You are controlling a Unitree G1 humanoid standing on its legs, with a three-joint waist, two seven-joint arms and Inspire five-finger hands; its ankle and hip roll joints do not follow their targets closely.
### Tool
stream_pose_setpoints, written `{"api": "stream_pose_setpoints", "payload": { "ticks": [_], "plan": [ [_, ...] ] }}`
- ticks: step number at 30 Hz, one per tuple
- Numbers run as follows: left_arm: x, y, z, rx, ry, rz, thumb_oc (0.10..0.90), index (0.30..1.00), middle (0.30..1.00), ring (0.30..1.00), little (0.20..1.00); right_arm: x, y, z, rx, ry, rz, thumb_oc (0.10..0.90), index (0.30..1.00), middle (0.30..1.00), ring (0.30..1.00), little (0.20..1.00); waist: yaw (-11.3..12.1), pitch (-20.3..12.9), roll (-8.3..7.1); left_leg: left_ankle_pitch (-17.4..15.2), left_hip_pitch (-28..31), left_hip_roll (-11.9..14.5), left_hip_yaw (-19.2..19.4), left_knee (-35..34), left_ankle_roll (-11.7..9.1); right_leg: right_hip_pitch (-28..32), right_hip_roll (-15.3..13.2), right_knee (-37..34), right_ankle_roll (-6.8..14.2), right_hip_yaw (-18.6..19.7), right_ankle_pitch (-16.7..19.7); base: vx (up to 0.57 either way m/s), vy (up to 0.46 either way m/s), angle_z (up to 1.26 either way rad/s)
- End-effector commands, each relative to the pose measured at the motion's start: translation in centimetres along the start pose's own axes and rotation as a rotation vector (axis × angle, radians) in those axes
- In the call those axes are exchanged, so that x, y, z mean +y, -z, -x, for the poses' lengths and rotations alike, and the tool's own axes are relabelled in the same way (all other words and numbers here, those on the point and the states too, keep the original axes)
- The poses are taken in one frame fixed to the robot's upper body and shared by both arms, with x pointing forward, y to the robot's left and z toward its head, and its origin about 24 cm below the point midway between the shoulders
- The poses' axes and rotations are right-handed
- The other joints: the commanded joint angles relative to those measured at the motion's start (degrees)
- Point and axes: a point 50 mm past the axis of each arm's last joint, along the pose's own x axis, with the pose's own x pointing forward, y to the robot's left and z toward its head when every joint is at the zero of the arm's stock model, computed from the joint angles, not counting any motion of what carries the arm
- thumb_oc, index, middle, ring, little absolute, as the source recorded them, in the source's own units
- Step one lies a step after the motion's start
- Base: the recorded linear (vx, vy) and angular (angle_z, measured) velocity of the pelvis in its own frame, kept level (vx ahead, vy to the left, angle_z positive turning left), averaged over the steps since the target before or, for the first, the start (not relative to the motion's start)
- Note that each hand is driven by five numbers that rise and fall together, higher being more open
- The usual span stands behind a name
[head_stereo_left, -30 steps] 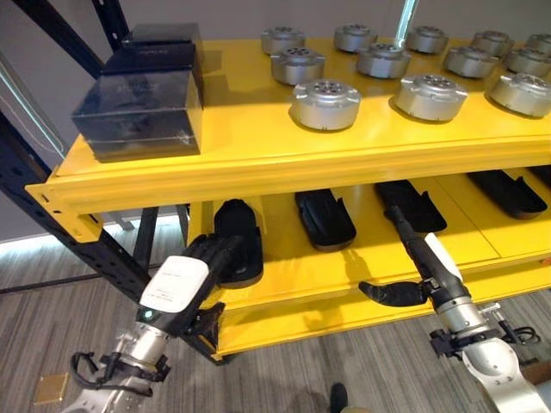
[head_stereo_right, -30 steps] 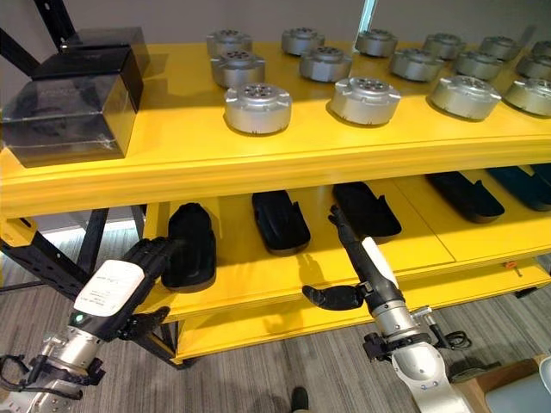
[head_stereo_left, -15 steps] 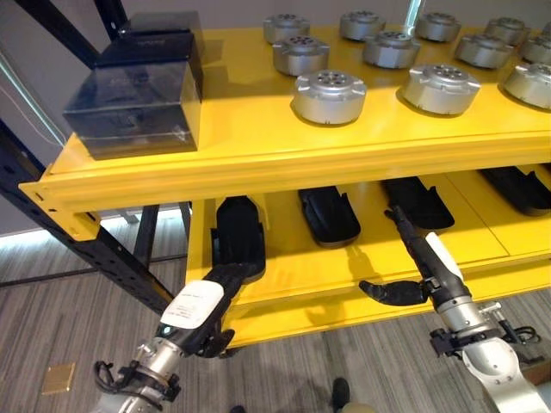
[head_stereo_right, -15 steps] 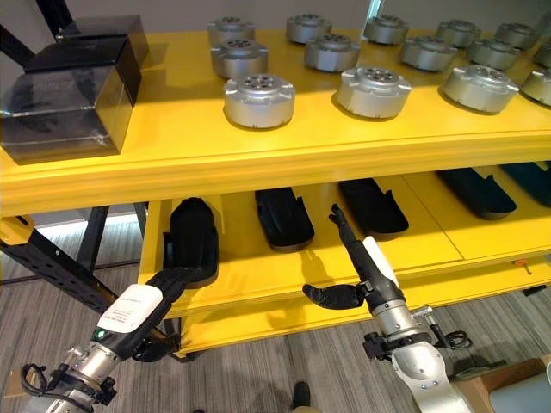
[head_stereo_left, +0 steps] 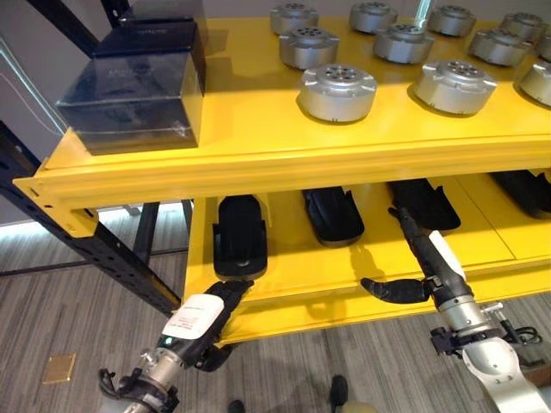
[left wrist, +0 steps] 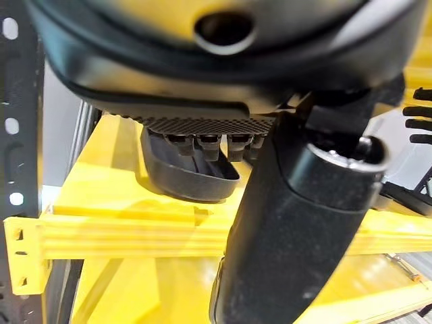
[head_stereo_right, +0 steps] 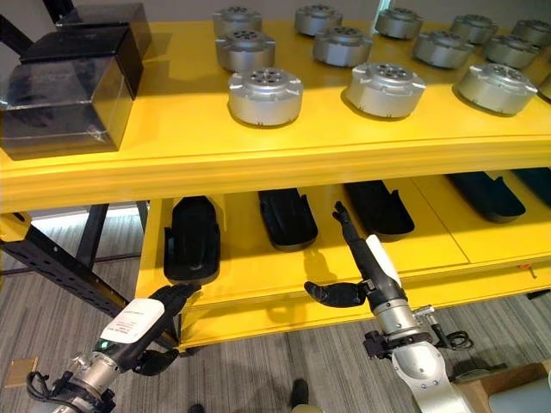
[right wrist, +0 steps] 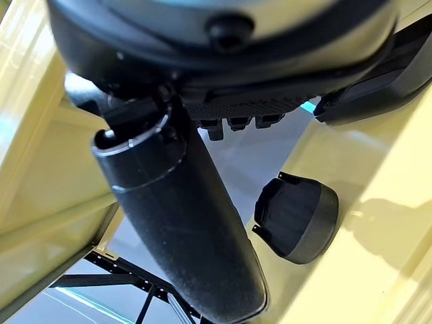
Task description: Move parts from the plastic box to the shelf.
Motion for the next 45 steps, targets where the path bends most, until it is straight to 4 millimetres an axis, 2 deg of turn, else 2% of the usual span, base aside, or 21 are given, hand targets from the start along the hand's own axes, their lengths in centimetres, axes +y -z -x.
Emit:
{"api": "stream_pose_setpoints", "payload": {
  "ticks": [1, 30, 45],
  "plan": [
    [3.3, -0.4, -1.2, -0.076, -0.141, -0.001, 0.900, 1.000, 1.000, 1.000, 1.000, -2.9, -6.0, -2.0, -0.344, 0.126, 0.059, 0.900, 1.000, 1.000, 1.000, 1.000, -0.19, -0.61, -1.99, 1.82, -1.42, 2.25, -1.52, 1.85, -0.36, 3.43, -0.38, 3.44, 1.10, -2.89, -5.27, 0.00, 0.000, 0.00],
    [2.2, 0.2, -2.8, -0.046, -0.142, -0.010, 0.900, 1.000, 1.000, 1.000, 1.000, -2.6, -5.8, -2.3, -0.336, 0.134, 0.051, 0.900, 1.000, 1.000, 1.000, 1.000, -0.60, -0.19, -2.42, 2.09, -1.57, 3.32, -1.20, 2.22, -0.87, 3.07, 0.29, 4.03, 0.81, -2.98, -5.73, 0.00, 0.000, 0.00],
    [0.5, 1.2, -3.7, 0.001, -0.089, -0.022, 0.900, 1.000, 1.000, 1.000, 1.000, -2.5, -5.8, -2.4, -0.343, 0.132, 0.041, 0.900, 1.000, 1.000, 1.000, 1.000, -0.91, 0.03, -2.77, 2.06, -1.47, 3.69, -0.92, 2.40, -1.10, 2.89, 0.64, 4.47, 0.68, -2.66, -5.83, 0.00, 0.000, 0.00]
  ]
}}
